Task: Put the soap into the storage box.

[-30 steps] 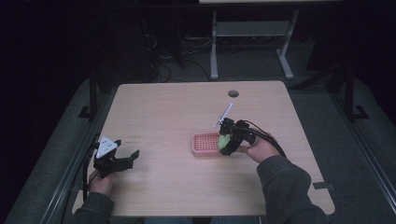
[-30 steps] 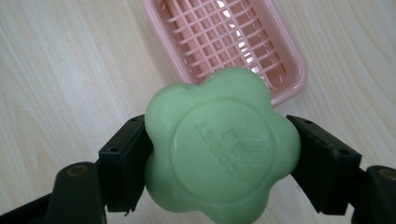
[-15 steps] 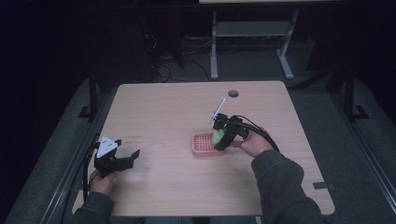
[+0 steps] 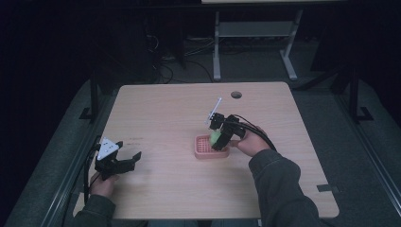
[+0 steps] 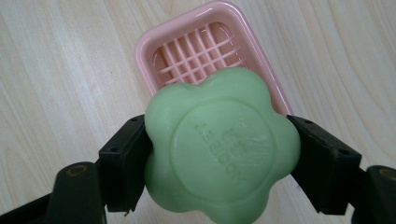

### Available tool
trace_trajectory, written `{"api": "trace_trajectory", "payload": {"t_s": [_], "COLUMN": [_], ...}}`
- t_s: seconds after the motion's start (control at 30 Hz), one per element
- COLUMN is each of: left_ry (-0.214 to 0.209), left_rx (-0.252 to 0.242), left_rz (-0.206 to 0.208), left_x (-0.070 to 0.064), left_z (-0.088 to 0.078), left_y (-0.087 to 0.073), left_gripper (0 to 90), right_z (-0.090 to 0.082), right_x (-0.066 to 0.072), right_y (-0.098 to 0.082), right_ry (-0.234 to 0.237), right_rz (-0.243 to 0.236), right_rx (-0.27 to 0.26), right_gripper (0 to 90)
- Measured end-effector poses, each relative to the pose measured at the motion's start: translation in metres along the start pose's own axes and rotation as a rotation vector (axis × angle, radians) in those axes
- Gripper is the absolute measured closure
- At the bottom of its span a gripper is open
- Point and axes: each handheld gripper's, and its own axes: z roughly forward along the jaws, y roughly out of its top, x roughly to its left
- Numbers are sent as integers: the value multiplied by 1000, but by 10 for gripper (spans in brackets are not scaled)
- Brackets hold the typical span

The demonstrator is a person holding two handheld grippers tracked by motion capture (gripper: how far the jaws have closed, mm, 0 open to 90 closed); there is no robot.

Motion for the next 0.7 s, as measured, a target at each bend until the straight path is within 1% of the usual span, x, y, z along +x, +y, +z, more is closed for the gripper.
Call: {"api": "trace_trajectory", "payload": {"t_s": [0.17, 0.27, 0.3, 0.47, 0.7], "left_ry": [-1, -4, -4, -4, -6], "left_rx": [-1, -5, -5, -6, -5], "left_rz": [3, -3, -2, 1, -3], "left_x": [0, 0, 0, 0, 0], "left_z": [0, -1, -1, -1, 0], "left_y": [0, 0, 0, 1, 0], "left_gripper": [141, 140, 140, 140, 140], "right_z": [5, 7, 9, 15, 21], "right_x": [1, 1, 0, -1, -2], "right_y": [5, 7, 8, 10, 13], "right_ry": [3, 12, 18, 15, 18], "right_rz": [-5, -5, -8, -4, -3], "right_rx": [4, 6, 9, 32, 31], "right_gripper": [260, 260, 260, 260, 260]}}
